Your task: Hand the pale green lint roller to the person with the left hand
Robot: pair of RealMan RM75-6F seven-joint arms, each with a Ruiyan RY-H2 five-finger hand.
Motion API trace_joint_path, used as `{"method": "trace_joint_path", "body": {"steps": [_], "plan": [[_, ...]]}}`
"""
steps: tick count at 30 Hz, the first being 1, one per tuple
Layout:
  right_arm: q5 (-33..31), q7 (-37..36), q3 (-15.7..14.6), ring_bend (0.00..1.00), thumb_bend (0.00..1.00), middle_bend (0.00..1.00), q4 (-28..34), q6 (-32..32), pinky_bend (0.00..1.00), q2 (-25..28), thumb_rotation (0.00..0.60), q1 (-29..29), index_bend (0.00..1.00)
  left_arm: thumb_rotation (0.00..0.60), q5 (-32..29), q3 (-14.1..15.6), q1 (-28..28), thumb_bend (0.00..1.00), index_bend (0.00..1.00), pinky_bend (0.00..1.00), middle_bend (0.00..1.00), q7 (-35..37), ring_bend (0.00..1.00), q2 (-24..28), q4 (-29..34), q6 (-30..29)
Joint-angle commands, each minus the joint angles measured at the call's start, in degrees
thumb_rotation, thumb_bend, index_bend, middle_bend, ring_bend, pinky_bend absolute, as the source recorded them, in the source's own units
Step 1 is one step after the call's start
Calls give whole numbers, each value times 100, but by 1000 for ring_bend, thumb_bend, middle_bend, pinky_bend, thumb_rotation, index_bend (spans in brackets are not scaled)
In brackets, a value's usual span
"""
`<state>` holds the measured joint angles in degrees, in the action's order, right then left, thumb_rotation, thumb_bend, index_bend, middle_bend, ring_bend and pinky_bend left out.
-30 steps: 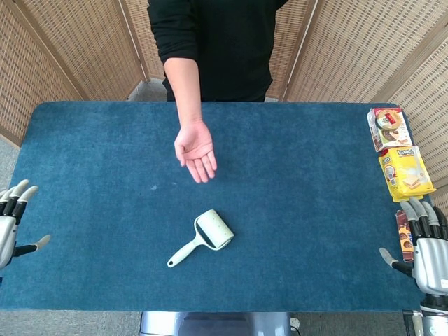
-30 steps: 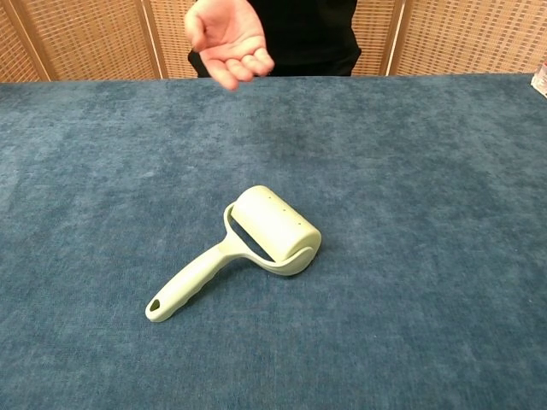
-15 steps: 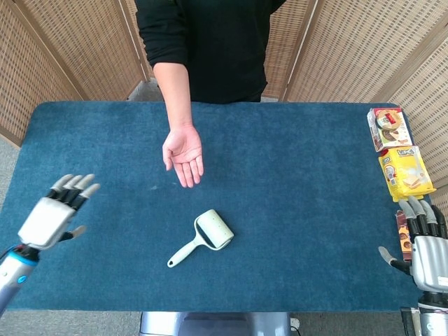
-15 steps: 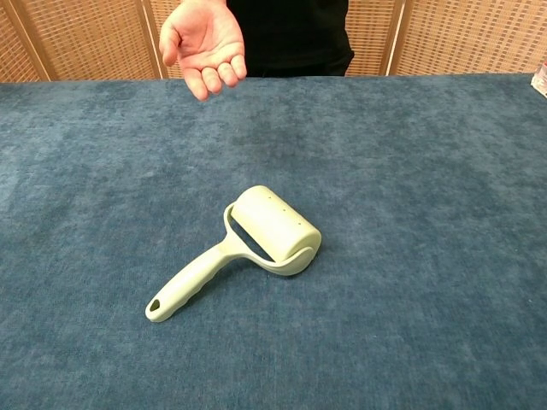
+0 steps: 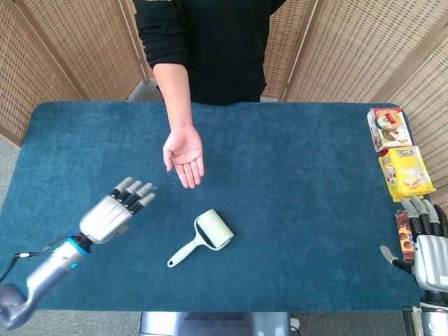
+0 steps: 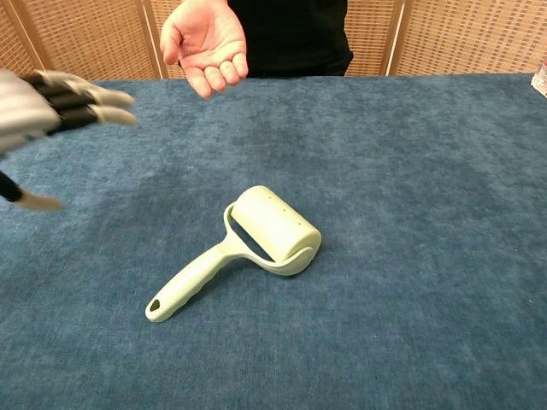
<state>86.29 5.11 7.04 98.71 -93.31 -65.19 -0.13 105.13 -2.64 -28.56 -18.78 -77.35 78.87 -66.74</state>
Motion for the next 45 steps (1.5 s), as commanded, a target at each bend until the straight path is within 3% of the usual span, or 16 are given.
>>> {"method": "trace_joint_path", "body": {"steps": [1, 21, 40, 43, 45], "plan": [[-25, -38, 16, 0, 0, 0, 7, -4, 0, 19, 600, 5, 0, 600, -84, 10, -168, 112, 0, 92, 0, -259, 0, -244, 36, 255], [-82, -170, 35, 0, 0, 0, 6, 54, 0, 81, 600, -14, 0, 600, -886, -377, -1014, 125, 0, 105, 0, -1773, 0, -1266, 139, 1462], [-67, -389, 38, 0, 0, 0, 46, 50, 0, 193, 600, -2, 0, 600, -1727, -549, -1568, 177, 0, 171, 0, -3025, 0, -2075, 97, 2043], [-67, -426, 39, 0, 0, 0, 54, 42, 0, 207, 600, 3, 0, 600, -1833, -538, -1633, 226, 85, 255, 37, -3227, 48, -2172, 78, 2078], [-74, -451, 44, 0, 0, 0, 54, 35, 0, 219, 600, 8, 0, 600, -1868, -523, -1660, 253, 275, 342, 166, -3318, 165, -2223, 56, 2057]]}}
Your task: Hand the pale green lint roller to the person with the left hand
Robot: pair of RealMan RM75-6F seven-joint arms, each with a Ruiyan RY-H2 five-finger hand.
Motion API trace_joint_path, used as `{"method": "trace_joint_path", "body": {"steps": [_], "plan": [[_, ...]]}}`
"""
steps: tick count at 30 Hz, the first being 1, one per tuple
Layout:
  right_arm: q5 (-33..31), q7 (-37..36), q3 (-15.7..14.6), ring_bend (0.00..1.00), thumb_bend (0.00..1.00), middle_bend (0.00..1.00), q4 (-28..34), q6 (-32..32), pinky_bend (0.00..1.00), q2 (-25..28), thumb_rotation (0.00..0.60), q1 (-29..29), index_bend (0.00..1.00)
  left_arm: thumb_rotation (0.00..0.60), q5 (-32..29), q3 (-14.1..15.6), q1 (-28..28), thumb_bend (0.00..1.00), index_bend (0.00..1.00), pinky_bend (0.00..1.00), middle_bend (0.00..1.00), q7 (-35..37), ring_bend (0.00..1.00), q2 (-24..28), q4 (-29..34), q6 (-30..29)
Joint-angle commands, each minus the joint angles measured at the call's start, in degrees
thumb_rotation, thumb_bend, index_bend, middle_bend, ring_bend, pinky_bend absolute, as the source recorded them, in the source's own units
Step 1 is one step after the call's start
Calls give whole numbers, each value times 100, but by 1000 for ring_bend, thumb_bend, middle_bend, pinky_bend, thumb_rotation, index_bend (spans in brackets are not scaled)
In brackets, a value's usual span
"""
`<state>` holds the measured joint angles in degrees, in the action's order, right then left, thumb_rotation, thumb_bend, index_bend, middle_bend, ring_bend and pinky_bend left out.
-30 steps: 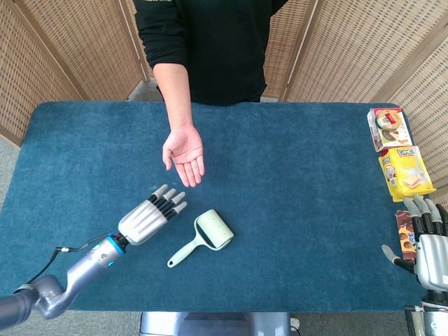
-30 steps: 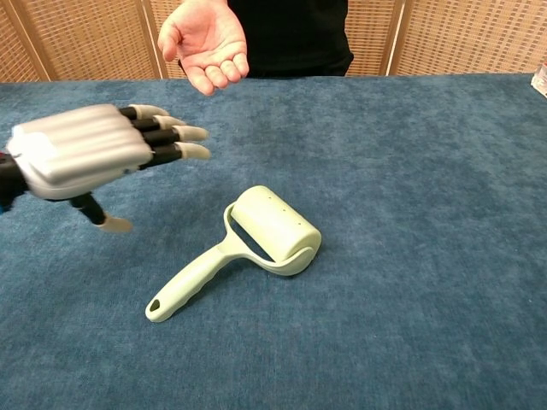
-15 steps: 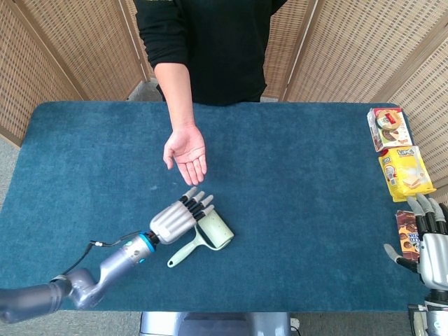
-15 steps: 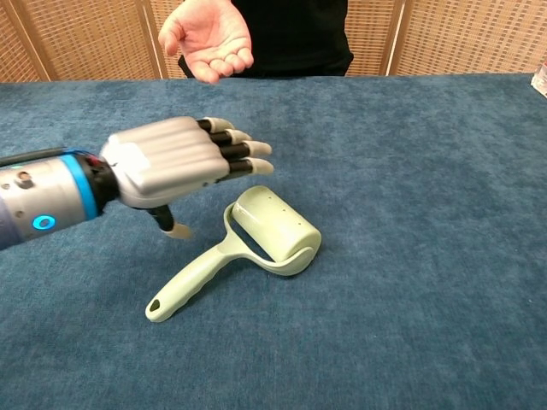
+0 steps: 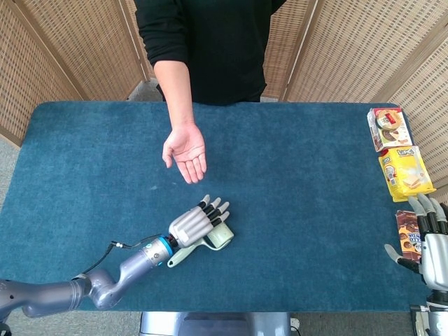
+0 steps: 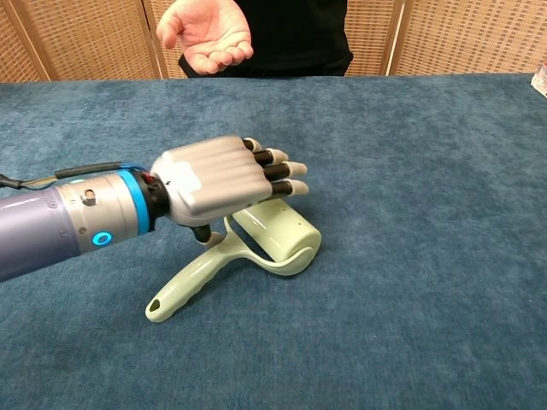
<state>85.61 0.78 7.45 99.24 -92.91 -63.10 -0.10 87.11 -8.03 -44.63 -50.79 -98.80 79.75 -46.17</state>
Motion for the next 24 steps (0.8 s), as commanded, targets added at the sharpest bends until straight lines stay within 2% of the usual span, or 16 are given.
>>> {"method": "trace_joint_path", "body": {"steps": [1, 3, 6, 8, 17, 24], "plan": [[-7, -24, 3, 0, 0, 0, 1, -5, 0, 15, 600, 6, 0, 600, -76, 23, -60, 259, 335, 372, 220, -152, 211, -96, -46, -14], [-9, -40, -8, 0, 0, 0, 13, 12, 0, 30, 600, 7, 0, 600, -100, 43, -71, 276, 462, 447, 364, -235, 328, -141, -81, -62], [28, -42, -33, 0, 0, 0, 45, 18, 0, 54, 600, 11, 0, 600, -105, 92, -83, 286, 536, 496, 488, -302, 429, -204, -121, -160], [45, -28, -42, 0, 0, 0, 53, 11, 0, 54, 600, 14, 0, 600, -66, 115, -87, 289, 550, 514, 529, -307, 464, -227, -141, -253], [39, 4, -52, 0, 0, 0, 55, 29, 0, 41, 600, 8, 0, 600, 248, 187, -53, 290, 559, 524, 541, 86, 474, 6, 93, -765], [45, 77, -66, 0, 0, 0, 55, 63, 0, 4, 600, -13, 0, 600, 1161, 431, 0, 287, 559, 533, 541, 721, 474, 732, 613, -1540]]}}
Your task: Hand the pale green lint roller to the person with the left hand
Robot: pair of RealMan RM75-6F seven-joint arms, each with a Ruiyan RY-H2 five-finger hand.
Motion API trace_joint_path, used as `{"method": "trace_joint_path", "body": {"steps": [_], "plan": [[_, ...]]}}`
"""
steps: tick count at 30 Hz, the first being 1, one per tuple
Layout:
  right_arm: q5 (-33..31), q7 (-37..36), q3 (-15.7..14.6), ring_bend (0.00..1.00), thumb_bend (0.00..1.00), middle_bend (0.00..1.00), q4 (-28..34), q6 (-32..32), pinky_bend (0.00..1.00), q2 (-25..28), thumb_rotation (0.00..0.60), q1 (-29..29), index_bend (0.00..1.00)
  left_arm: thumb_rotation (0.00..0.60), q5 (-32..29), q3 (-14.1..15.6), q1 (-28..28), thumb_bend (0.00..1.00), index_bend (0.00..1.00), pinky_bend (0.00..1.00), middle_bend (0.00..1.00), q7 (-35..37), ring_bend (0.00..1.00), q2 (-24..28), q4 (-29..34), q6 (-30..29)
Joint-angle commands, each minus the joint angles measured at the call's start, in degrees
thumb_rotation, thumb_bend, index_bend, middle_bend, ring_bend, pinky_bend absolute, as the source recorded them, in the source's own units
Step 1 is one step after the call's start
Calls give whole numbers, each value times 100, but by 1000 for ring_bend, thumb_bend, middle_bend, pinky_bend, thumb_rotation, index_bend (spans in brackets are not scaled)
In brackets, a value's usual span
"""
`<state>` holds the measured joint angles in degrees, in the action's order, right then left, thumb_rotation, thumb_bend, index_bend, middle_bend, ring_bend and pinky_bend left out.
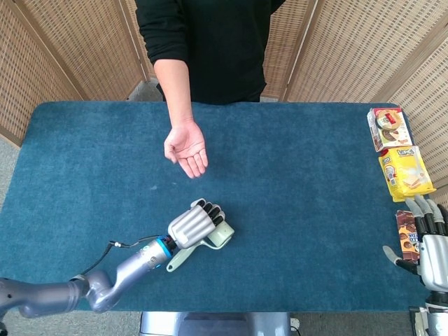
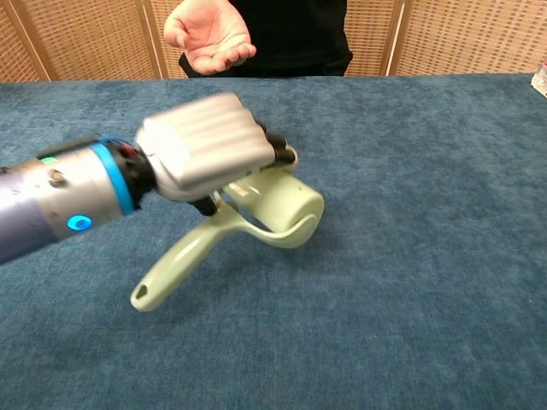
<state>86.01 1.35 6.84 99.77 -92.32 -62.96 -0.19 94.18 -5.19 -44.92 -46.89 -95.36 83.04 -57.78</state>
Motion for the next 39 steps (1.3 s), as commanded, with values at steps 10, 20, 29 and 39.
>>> {"method": "trace_joint_path", "body": {"steps": [10, 20, 29, 39], "plan": [[10, 161, -29, 0, 0, 0, 3, 25, 0, -73, 600, -15, 0, 600, 1342, -11, -30, 277, 559, 536, 541, 536, 474, 1689, 1216, -1134], [-28, 267, -38, 0, 0, 0, 2, 91, 0, -116, 600, -44, 0, 600, 902, -593, -69, 275, 559, 536, 540, 748, 474, 2499, 1150, -1189], [-96, 242, -10, 0, 0, 0, -11, 117, 0, -108, 600, -55, 0, 600, -101, -914, -183, 274, 557, 535, 522, 703, 468, 2148, 580, -779], [-148, 197, 18, 0, 0, 0, -16, 136, 0, -74, 600, -65, 0, 600, -919, -1091, -191, 159, 0, 366, 0, 64, 97, 2032, 1058, -609]]}}
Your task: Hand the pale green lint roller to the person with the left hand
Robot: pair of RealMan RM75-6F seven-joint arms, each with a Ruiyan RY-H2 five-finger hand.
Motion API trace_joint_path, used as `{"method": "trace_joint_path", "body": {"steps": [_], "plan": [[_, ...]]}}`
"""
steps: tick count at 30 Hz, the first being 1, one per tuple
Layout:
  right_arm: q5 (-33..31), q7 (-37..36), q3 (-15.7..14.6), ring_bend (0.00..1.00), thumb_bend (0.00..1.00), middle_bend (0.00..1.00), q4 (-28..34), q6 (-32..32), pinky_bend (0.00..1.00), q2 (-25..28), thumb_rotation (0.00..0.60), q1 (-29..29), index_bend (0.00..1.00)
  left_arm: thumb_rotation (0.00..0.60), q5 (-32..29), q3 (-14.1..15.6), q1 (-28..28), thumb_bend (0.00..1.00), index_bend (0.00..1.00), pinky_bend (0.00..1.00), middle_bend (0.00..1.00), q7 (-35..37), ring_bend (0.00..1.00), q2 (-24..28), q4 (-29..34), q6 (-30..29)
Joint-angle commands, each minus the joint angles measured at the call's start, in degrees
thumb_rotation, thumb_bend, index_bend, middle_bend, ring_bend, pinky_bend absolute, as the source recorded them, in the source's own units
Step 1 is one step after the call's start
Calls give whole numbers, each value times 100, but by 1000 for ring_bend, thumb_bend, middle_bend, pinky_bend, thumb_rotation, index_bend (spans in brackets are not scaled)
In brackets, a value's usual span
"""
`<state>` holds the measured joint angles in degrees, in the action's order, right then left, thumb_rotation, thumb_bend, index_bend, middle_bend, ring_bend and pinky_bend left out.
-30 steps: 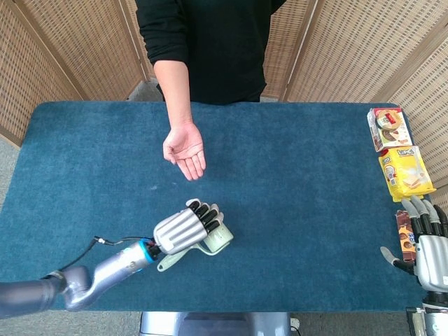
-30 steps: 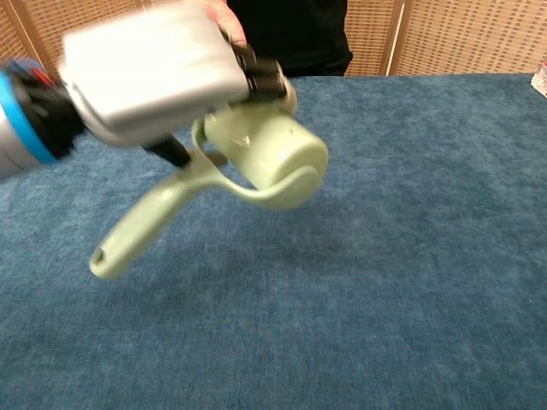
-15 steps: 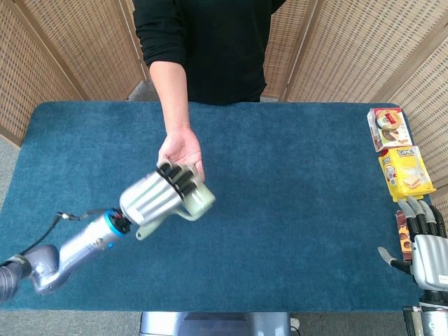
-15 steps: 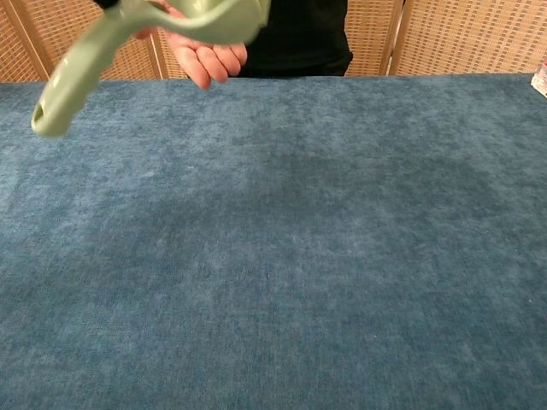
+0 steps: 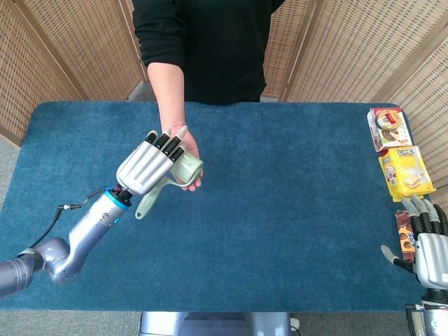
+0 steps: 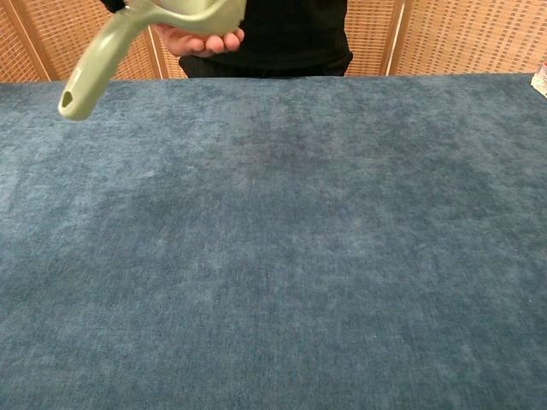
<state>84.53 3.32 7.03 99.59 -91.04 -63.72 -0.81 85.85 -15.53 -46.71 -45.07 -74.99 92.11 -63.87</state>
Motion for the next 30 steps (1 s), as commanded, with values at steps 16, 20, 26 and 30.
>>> {"method": "trace_joint_path", "body": {"steps": [16, 20, 26, 30], "plan": [[39, -37, -19, 0, 0, 0, 30, -30, 0, 31, 600, 16, 0, 600, -206, -110, 589, 119, 0, 346, 0, 79, 49, 781, 1199, -844], [85, -17, -50, 0, 0, 0, 42, -29, 0, 24, 600, 18, 0, 600, -82, 186, 1460, 119, 0, 318, 0, 1005, 49, 1386, 1291, -1674], [98, 39, -56, 0, 0, 0, 61, -57, 0, 2, 600, 27, 0, 600, -275, 569, 2298, 119, 0, 263, 0, 2426, 35, 1631, 774, -2173], [89, 62, -56, 0, 0, 0, 60, -63, 0, -6, 600, 33, 0, 596, -510, 861, 2792, 118, 0, 243, 0, 3193, 23, 1558, 373, -2297]]}}
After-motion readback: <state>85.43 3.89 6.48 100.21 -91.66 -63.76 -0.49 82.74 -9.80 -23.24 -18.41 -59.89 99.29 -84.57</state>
